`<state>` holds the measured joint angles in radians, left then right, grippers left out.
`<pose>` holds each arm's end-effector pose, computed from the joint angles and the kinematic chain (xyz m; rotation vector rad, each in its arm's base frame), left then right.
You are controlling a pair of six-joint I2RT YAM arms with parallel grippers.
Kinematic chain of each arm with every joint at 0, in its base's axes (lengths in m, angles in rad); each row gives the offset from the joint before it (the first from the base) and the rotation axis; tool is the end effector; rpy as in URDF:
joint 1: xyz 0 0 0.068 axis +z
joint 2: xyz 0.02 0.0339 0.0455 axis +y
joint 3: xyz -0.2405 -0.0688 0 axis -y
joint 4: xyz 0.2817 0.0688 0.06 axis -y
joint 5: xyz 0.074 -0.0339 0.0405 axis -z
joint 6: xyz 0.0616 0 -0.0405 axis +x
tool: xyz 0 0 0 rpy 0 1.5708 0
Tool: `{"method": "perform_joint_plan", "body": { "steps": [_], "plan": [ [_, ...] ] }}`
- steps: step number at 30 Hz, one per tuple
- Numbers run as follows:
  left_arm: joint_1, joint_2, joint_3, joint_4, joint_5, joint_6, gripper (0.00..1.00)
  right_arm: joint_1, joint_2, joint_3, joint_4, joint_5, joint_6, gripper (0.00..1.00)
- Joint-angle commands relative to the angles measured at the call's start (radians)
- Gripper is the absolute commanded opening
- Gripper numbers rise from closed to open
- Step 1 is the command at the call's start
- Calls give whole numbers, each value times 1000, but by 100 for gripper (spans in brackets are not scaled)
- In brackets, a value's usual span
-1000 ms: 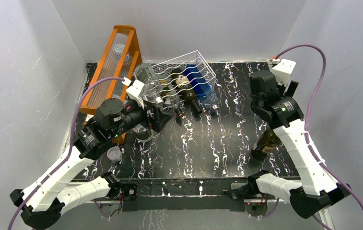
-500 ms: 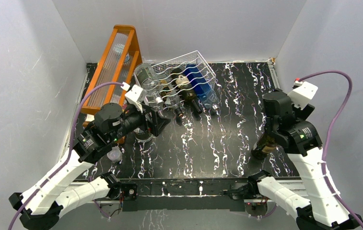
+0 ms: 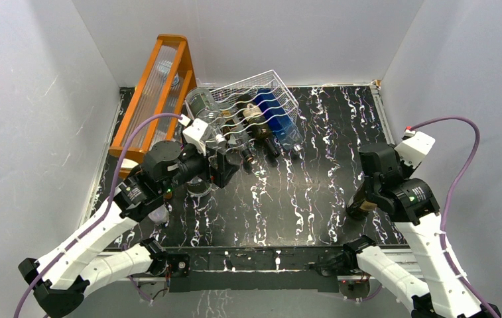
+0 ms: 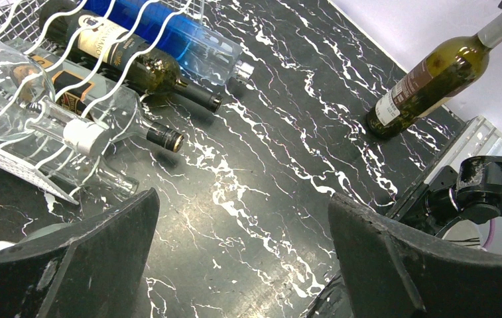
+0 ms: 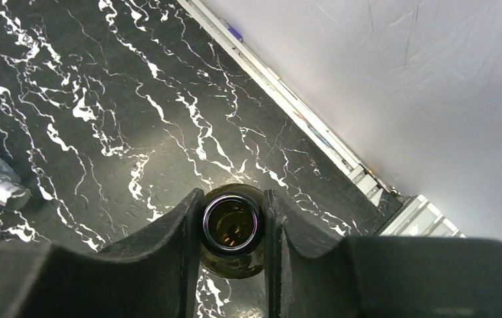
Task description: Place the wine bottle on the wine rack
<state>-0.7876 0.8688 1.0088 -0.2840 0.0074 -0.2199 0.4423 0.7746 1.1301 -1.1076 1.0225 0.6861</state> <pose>0.1898 -0.1913 0.3764 0.5021 1.7010 -0.7467 0.1751 0.0247 0.3635 0.6927 1.8367 -0.4617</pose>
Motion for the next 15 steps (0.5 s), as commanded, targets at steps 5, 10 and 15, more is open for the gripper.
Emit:
{"method": "perform_joint_plan", "body": {
  "steps": [5,10,15],
  "plan": [
    [2,5,13,50,7,-12,98,-2,-4,8,96,-42,-139,12],
    [3,30,13,65,20,-20,98,-3,-3,22,198,-280,-255,0],
    [2,47,-28,117,32,-36,98,-2,26,39,275,-567,-302,0]
  ]
}}
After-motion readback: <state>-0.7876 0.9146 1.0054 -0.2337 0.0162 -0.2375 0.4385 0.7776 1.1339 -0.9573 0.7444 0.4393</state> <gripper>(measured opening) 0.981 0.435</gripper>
